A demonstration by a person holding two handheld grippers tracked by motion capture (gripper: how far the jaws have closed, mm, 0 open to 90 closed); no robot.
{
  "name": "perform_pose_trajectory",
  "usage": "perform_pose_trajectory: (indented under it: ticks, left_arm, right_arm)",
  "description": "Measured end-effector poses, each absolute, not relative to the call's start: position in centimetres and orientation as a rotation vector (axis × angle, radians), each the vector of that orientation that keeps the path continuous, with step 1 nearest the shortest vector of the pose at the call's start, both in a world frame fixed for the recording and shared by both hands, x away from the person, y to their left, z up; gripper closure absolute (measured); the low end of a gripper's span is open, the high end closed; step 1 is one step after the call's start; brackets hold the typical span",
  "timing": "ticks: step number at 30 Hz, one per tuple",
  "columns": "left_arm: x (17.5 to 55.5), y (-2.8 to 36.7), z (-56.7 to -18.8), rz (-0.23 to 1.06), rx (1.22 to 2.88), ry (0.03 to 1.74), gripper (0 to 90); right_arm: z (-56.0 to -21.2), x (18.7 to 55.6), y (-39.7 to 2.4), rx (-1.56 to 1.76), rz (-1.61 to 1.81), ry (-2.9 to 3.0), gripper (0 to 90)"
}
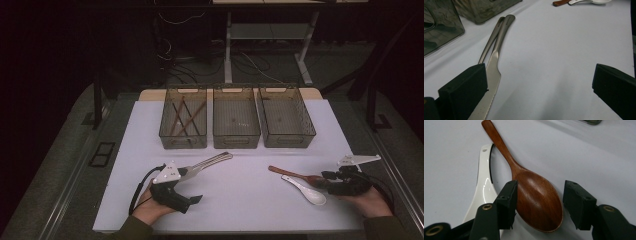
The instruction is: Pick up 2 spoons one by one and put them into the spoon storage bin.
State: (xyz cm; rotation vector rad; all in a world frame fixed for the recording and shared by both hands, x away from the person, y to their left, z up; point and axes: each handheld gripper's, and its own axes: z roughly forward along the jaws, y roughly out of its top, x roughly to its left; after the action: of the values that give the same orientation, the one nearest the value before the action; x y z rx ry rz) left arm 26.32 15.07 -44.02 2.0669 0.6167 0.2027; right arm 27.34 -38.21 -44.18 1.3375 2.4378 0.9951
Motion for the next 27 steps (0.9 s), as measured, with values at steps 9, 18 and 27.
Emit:
perform_pose_trajectory:
  ticks: [9, 18, 27]
  left_arm:
    - [26.28, 15.02, -44.02, 0.199, 2.069, 0.613, 0.0]
    - [26.28, 14.96, -44.08, 0.195, 2.080, 0.611, 0.0]
    - [26.31, 14.96, -44.10, 0.199, 2.085, 0.606, 0.0]
  right_arm:
    - [-44.37, 27.16, -37.99, 1.303, 0.956, 2.461, 50.0]
    - [-44.22, 26.97, -37.79, 1.283, 0.971, 2.511, 63.4]
    - [-44.00, 26.91, -38.17, 1.265, 0.994, 2.510, 74.6]
